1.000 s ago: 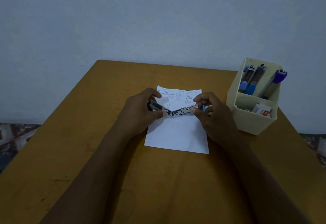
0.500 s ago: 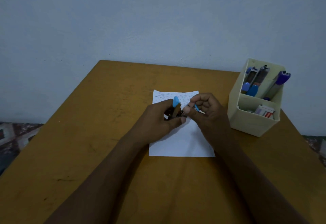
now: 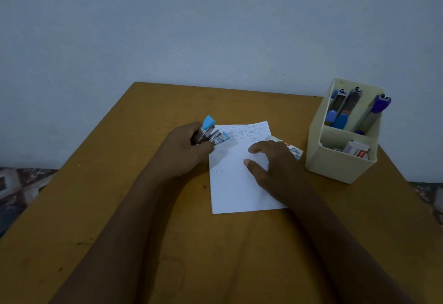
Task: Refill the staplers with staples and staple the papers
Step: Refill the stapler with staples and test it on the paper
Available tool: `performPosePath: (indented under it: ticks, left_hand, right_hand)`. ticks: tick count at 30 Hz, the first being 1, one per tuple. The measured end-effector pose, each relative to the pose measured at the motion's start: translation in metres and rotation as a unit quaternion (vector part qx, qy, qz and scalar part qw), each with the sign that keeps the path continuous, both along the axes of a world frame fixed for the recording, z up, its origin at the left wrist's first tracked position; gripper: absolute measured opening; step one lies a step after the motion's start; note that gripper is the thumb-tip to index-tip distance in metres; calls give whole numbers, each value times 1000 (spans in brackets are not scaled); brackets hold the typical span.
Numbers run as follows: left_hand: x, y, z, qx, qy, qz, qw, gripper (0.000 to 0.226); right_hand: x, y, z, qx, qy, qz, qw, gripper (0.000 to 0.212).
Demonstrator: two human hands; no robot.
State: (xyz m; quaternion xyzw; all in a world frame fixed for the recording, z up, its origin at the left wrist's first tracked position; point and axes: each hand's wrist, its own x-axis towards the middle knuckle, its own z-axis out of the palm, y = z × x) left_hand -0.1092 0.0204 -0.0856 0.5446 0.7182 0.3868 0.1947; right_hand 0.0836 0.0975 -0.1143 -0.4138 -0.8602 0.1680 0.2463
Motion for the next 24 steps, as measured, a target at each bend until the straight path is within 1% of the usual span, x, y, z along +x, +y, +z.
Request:
performPosePath:
  ticks: [3,7,9,11,14,20,22,24]
  left_hand:
    - [-5,-2,2,-14,25,20,999,20]
    - [-11,-3,2,-32,36,26,999,18]
    - [-12,-3,1,-44,48,22,998,18]
    - [-11,-2,1,-64,62,17,996,18]
    - [-11,-1,1,-83,75,17,994,21]
    - [-10,-2,2,-81,81,14,993,24]
    - [-9,-2,3,-84,84,16,993,24]
    - [-9,-2,3,-88,91,14,992,23]
  right_hand:
    - [4,2,2,49,-42,-75,995,47]
    - [6,1,4,23,-107,-146,983,72]
    - [4,0,5,24,-147,-166,975,82]
    - [2,-2,5,20,-167,-178,970,88]
    - [2,-3,5,4,-160,-190,969,89]
    - [0,-2,6,-40,-136,-194,971,89]
    - [-2,1,3,-66,-98,-196,973,89]
    - [-3,2,2,-91,-43,-199,975,82]
